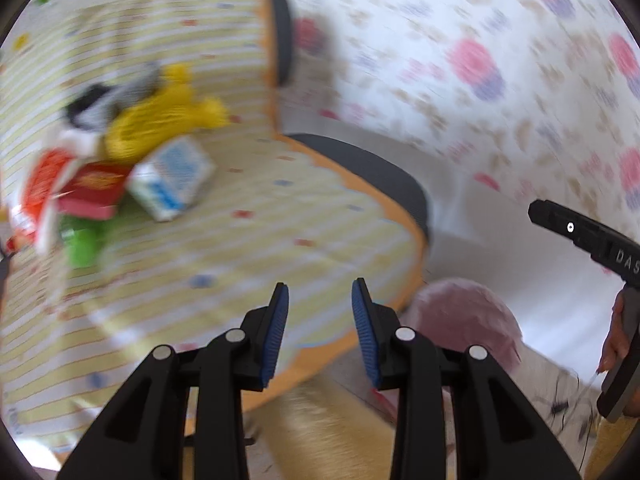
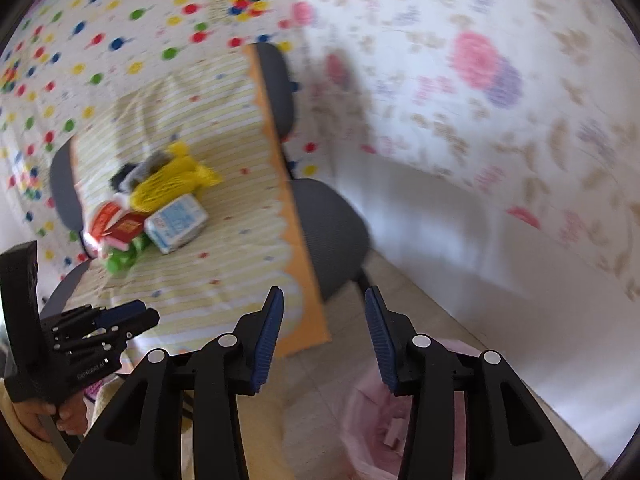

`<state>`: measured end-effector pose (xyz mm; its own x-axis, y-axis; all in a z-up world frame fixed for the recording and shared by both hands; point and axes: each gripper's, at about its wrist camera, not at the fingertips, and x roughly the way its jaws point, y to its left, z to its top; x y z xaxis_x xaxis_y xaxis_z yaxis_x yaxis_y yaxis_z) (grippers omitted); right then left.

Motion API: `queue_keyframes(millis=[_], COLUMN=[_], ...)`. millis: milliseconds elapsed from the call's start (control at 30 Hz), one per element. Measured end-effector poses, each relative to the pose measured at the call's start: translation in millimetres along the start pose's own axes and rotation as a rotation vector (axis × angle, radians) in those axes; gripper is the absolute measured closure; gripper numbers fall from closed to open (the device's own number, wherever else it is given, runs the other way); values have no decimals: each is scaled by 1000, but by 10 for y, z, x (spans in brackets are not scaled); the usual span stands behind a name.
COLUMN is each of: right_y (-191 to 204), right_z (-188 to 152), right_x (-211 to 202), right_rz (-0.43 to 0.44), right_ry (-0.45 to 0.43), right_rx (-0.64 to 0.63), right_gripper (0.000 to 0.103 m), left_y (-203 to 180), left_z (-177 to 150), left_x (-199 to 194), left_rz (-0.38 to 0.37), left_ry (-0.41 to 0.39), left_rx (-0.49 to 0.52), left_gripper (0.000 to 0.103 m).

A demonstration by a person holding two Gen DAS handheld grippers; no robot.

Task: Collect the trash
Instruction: 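Return both tools to the chair and grasp the grey sock with the right tool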

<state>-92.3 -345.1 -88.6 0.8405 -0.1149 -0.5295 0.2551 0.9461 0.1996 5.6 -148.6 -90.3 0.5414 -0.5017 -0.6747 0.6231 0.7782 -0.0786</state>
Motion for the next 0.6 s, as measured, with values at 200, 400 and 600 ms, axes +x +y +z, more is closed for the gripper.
queue_keyframes(millis=[200, 400, 600], right_y=[721, 1367, 1912], right_z=[304, 616, 1036], right_x=[325, 671, 1023], right_rz=[135, 224, 281], right_ry=[33, 51, 35], right_rx=[-112, -215, -268], right_gripper=[51, 48, 37], left_y=[704, 1399, 2021], left_z=[13, 35, 125], left_x=[-261, -423, -623], left_rz=[143, 286, 338], left_ry=[-21, -13, -36], left_rx=[-110, -224, -331], left_gripper=[66, 51, 48])
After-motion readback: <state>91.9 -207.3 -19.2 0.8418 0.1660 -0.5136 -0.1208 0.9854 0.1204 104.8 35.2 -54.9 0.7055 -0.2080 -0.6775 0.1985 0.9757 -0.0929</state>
